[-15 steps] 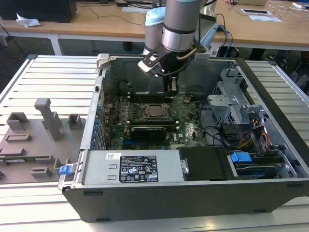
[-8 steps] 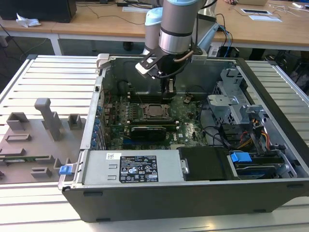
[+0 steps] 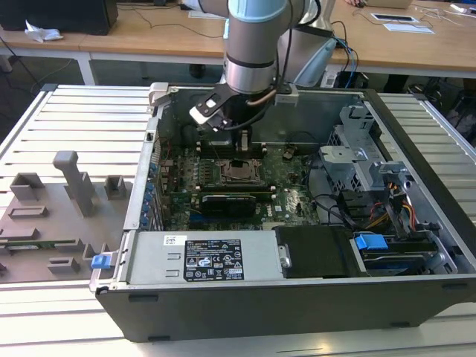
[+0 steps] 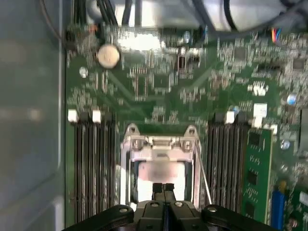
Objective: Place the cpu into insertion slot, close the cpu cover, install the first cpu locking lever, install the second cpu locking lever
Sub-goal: 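Close the cpu cover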
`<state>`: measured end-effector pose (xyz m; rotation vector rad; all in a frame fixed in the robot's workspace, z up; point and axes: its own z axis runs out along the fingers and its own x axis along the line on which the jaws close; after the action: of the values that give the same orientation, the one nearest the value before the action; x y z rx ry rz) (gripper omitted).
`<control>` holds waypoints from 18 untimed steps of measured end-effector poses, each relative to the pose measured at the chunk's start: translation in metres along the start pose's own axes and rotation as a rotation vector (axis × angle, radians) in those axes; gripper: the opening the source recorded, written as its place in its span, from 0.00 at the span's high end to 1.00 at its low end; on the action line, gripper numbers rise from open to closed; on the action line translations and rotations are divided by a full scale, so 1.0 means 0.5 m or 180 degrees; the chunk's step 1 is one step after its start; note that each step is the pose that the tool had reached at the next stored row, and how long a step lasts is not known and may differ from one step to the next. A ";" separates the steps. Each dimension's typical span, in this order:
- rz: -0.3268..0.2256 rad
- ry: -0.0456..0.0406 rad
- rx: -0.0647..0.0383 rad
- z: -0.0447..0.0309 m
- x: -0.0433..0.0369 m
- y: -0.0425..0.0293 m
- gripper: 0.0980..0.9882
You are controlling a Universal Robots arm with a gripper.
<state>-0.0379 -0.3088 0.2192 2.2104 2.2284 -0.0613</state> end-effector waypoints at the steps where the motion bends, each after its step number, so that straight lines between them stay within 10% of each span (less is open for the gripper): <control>1: 0.0001 0.0000 -0.0001 0.007 0.000 -0.012 0.99; 13: 0.0000 0.0001 -0.0002 0.023 0.001 -0.048 0.99; 18: -0.0001 0.0006 0.0035 0.017 0.000 0.004 0.99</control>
<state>-0.0361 -0.3092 0.2106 2.2166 2.2347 -0.0716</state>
